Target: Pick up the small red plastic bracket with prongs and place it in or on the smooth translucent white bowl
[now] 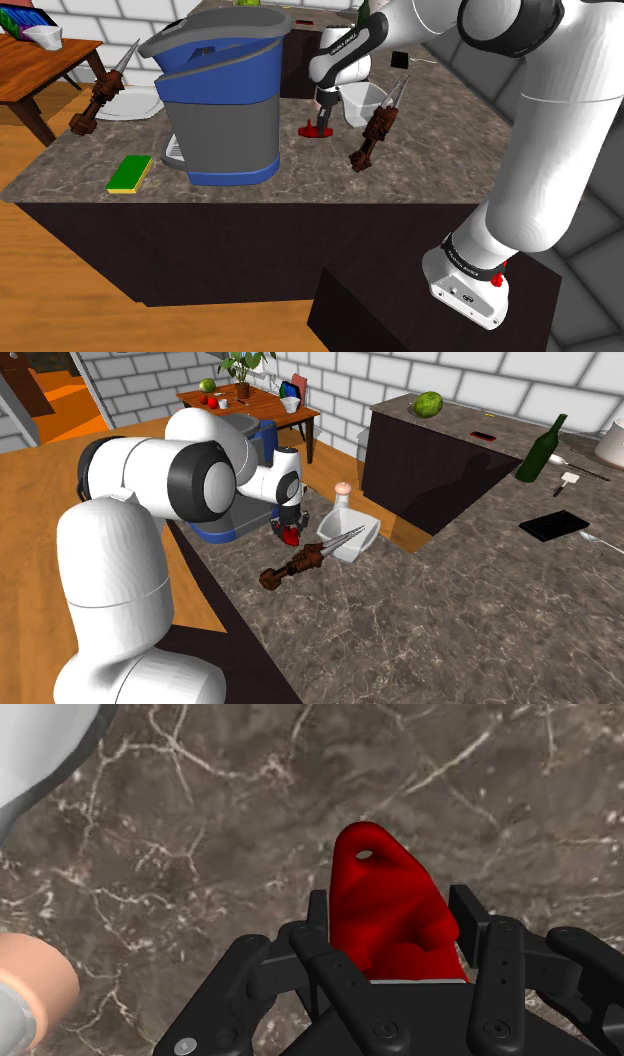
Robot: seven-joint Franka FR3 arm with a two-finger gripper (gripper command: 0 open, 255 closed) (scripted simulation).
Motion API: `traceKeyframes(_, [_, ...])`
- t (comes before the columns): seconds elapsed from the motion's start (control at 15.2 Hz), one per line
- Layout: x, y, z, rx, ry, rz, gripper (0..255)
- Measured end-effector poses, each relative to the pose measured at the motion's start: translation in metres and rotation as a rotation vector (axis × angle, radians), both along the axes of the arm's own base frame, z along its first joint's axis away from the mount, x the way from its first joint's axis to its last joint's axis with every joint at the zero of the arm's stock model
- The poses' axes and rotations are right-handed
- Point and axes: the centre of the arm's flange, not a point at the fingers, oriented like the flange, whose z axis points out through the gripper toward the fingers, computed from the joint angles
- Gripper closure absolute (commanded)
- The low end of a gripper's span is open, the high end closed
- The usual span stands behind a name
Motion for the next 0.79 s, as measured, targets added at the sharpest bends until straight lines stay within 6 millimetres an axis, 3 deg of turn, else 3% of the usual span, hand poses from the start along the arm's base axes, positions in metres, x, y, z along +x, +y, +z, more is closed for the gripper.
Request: traceKeyframes(0.79, [-0.001, 0.000, 0.064, 0.000, 0.000, 0.000, 255])
